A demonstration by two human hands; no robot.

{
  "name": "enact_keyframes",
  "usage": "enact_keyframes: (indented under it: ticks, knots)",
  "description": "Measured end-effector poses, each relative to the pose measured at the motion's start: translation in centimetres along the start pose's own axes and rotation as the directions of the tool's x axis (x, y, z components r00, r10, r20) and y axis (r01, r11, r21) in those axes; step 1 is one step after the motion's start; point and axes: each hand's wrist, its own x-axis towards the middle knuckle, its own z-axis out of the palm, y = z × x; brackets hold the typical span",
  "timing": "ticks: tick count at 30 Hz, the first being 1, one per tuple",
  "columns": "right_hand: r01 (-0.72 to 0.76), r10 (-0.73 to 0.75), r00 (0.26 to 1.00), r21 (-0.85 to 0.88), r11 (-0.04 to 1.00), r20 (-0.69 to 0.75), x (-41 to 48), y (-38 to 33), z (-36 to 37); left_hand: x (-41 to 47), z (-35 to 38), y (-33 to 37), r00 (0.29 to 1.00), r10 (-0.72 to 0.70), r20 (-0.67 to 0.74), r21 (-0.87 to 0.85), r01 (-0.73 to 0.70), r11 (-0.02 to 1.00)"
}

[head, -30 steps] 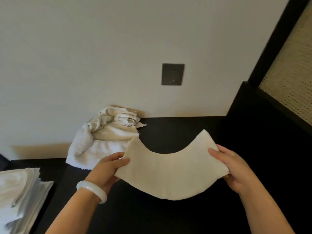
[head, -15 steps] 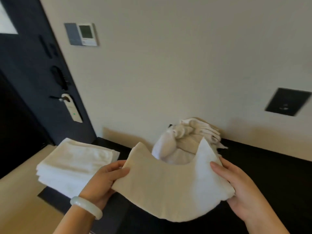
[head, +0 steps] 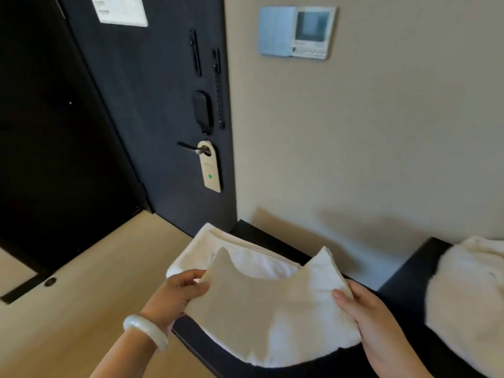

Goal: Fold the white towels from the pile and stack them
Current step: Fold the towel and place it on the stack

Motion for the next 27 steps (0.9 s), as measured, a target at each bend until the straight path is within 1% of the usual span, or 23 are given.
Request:
enact_keyframes:
  ticks: [2, 5, 7, 9, 11, 13, 15, 16, 18, 21, 22, 23, 24, 25, 26, 27]
  knots:
    - [-0.032, 0.031, 0.998, -0.026, 0.999, -0.052, 2.1, 1.1, 2.7, 3.2, -2.7, 0.0, 1.000, -0.008, -0.002, 0.067, 0.008, 0.998]
    - [-0.087, 0.085, 0.994, -0.033, 0.996, -0.069, 4.9, 1.9, 5.8, 8.0, -5.6, 0.4, 1.000, -0.004, -0.011, 0.169, 0.006, 0.986]
    - [-0.064, 0.063, 0.994, -0.005, 0.998, -0.085, 6.3, 2.2, 6.9, 10.9, -7.2, 1.1, 1.000, 0.016, 0.003, 0.220, -0.016, 0.975]
    - [-0.009, 0.012, 0.996, 0.031, 0.999, -0.083, 7.6, 2.6, 7.3, 13.4, -8.5, 2.1, 0.997, 0.033, 0.065, 0.243, -0.048, 0.969]
    - [-0.023, 0.024, 0.992, 0.012, 1.000, -0.126, 9.0, 3.6, 7.4, 16.1, -9.4, 2.1, 0.997, 0.034, 0.067, 0.304, -0.053, 0.951]
    - [-0.139, 0.119, 0.966, -0.073, 0.988, -0.227, 10.7, 5.7, 7.7, 19.1, -9.8, 0.9, 0.999, 0.023, -0.044, 0.459, 0.000, 0.889]
    - [-0.314, 0.256, 0.914, -0.150, 0.937, -0.314, 12.2, 8.2, 8.0, 21.4, -9.7, -1.0, 0.986, -0.013, -0.168, 0.613, 0.114, 0.781]
    - [-0.366, 0.293, 0.891, -0.169, 0.915, -0.346, 12.7, 9.3, 8.3, 22.1, -9.5, -2.0, 0.980, -0.030, -0.196, 0.671, 0.156, 0.725]
    - [-0.398, 0.295, 0.865, -0.198, 0.896, -0.406, 13.4, 10.7, 8.6, 22.8, -9.4, -3.5, 0.972, -0.038, -0.232, 0.734, 0.200, 0.649]
    - [-0.422, 0.272, 0.843, -0.255, 0.870, -0.465, 13.9, 11.2, 8.6, 23.2, -9.2, -4.1, 0.962, -0.004, -0.275, 0.743, 0.215, 0.633]
    - [-0.425, 0.262, 0.843, -0.284, 0.859, -0.470, 14.0, 11.1, 8.6, 23.1, -8.9, -4.0, 0.960, 0.014, -0.278, 0.764, 0.212, 0.610]
    - [-0.424, 0.237, 0.847, -0.336, 0.841, -0.476, 13.9, 10.9, 8.8, 23.0, -8.5, -3.8, 0.960, 0.056, -0.276, 0.811, 0.202, 0.549]
    - [-0.416, 0.173, 0.853, -0.440, 0.796, -0.493, 13.9, 10.7, 9.0, 22.6, -7.9, -3.7, 0.955, 0.129, -0.266, 0.872, 0.182, 0.454]
    - [-0.403, 0.061, 0.863, -0.611, 0.681, -0.502, 13.9, 10.4, 9.5, 22.2, -7.2, -3.7, 0.948, 0.220, -0.231, 0.924, 0.143, 0.354]
    - [-0.366, -0.087, 0.882, -0.789, 0.494, -0.464, 13.8, 10.3, 10.1, 21.6, -6.1, -3.8, 0.942, 0.296, -0.156, 0.961, 0.077, 0.265]
    - [-0.291, -0.211, 0.907, -0.904, 0.312, -0.365, 13.7, 10.0, 11.1, 21.1, -4.8, -4.0, 0.941, 0.335, -0.044, 0.984, -0.018, 0.178]
